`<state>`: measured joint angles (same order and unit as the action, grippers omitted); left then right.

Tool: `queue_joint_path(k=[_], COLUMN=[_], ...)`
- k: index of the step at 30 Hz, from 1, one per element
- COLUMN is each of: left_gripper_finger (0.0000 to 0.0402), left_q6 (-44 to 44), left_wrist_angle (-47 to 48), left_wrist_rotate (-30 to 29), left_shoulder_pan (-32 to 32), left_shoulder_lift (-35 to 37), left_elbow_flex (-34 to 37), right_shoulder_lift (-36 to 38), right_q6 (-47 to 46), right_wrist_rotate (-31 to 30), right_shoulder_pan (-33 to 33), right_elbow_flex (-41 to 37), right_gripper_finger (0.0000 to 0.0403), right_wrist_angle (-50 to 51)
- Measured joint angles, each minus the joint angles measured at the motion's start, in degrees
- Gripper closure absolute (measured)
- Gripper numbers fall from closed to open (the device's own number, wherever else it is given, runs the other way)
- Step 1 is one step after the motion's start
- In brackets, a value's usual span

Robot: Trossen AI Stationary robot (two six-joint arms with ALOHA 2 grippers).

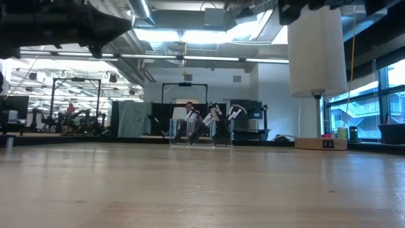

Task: Pick & Place Makeup Brushes
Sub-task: Return to Home Position

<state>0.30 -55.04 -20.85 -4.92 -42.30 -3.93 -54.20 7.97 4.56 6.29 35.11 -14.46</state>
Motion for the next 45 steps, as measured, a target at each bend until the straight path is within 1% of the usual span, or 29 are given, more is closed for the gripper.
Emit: queue_joint_path(k=[2, 6, 9, 11, 16, 19, 25, 28, 30, 36, 45], left_gripper_finger=[0.0373, 0.0381, 0.0386, 0.0389, 0.0397, 0.0398, 0.0394, 0.0395, 0.0397, 0.0396, 0.04], left_q6=[-0.93, -2.63, -3.04, -3.04, -2.87, -2.69, -2.54, -1.63, -1.57, -1.13, -1.01], left_wrist_angle=[7.15, 18.92, 24.34, 27.48, 36.34, 40.57, 41.58, 44.79, 45.84, 46.42, 48.85], left_wrist_rotate=[0.04, 0.01, 0.01, 0.0, -0.01, -0.02, 0.89, 4.32, 5.39, 5.49, 5.57], left_shoulder_pan=[-0.09, 0.26, 0.25, 0.08, 0.07, 0.07, 0.09, 0.07, 0.07, 0.07, 0.07], left_shoulder_lift=[4.85, 13.22, 18.31, 21.28, 26.8, 28.56, 30.7, 31.14, 31.21, 31.19, 31.19], left_elbow_flex=[0.03, 0.03, 0.03, 0.03, 0.03, 0.03, 0.03, 0.03, 0.03, 0.03, 0.03], right_shoulder_lift=[2.97, 9.62, 15.01, 18.29, 26.13, 30.2, 35.68, 37.02, 37.77, 38.67, 38.62], right_q6=[0.0, 0.68, 0.98, 0.91, 0.04, -0.24, -3.22, -4.46, -4.35, -3.08, -4.26], right_wrist_rotate=[-0.05, 0.01, -0.25, -1.53, -3.6, -3.67, -3.55, -3.5, -3.5, -3.5, -3.45], right_shoulder_pan=[0.55, 1.22, 0.93, 0.46, -0.81, -1.45, -1.56, -1.56, -1.56, -1.63, -1.64], right_elbow_flex=[-0.6, -5.16, -9.45, -11.84, -14.84, -14.9, -15.07, -17.91, -20.02, -24.87, -28.34], right_gripper_finger=[0.0401, 0.0401, 0.0401, 0.0401, 0.0401, 0.0401, 0.0401, 0.0401, 0.0401, 0.0401, 0.0401], right_wrist_angle=[1.94, 0.45, -1.75, -2.37, -0.05, 4.28, 10.93, 9.39, 6.56, -2.2, -5.77])
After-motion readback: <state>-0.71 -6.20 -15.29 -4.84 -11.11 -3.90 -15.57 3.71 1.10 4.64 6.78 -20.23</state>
